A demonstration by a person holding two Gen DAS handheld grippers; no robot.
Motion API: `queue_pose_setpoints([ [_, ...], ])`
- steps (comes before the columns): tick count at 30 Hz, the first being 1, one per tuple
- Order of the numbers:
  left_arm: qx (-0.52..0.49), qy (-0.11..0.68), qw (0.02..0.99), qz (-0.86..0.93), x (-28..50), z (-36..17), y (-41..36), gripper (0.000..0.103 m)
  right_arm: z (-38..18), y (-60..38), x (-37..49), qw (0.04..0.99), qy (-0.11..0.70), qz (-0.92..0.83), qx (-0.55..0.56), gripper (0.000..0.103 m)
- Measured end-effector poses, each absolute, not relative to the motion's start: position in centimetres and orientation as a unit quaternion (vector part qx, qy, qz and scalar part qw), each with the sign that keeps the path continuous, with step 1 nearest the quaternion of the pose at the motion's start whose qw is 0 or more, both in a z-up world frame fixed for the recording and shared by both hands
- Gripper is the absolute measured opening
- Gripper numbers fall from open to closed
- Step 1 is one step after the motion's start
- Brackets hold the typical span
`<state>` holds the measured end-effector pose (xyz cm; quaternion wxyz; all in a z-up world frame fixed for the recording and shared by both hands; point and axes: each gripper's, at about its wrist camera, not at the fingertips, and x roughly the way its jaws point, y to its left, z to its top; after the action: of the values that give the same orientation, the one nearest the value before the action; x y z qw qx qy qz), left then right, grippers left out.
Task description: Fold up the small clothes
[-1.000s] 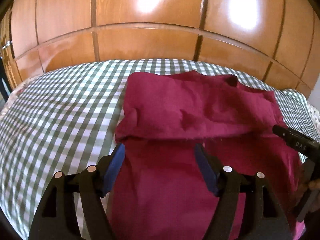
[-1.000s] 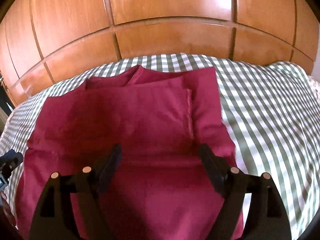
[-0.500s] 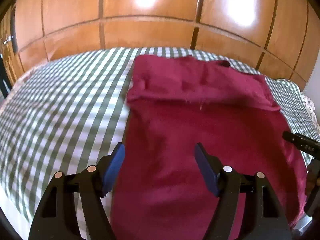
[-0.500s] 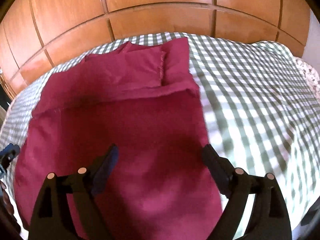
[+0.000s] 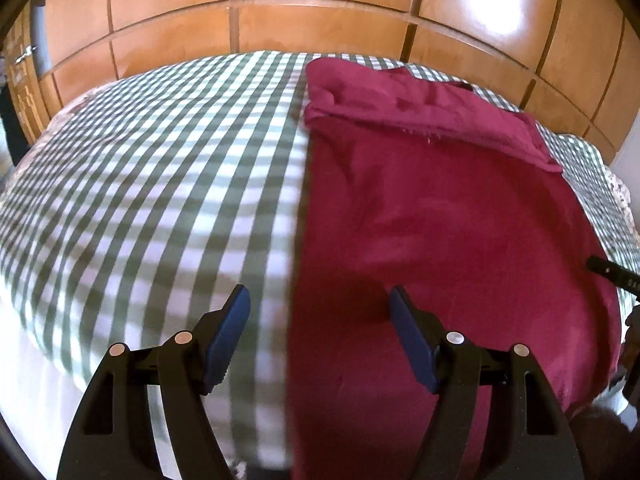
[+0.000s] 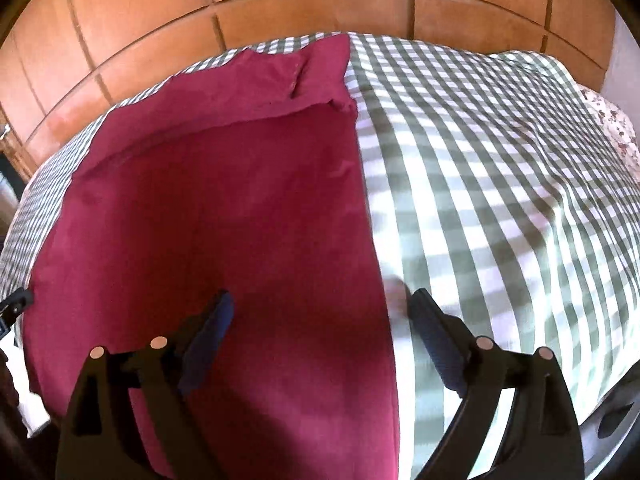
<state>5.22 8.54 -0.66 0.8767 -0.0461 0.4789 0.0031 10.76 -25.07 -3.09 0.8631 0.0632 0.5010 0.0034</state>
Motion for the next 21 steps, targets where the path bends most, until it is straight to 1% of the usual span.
queue_pose_setpoints([
  [6, -0.037, 0.486, 0.873, 0.009, 3.1, -0.9, 9.6, 0.071, -2.9, -25.8, 8.4, 0.856, 0.511, 0.019, 0.081, 0.091],
  [21, -0.018, 0.491, 0.871, 0.011, 2.3, -1.1, 8.9, 0.071, -3.2, -27.0, 4.3, 0.822, 0.548, 0.064, 0.138, 0.093],
])
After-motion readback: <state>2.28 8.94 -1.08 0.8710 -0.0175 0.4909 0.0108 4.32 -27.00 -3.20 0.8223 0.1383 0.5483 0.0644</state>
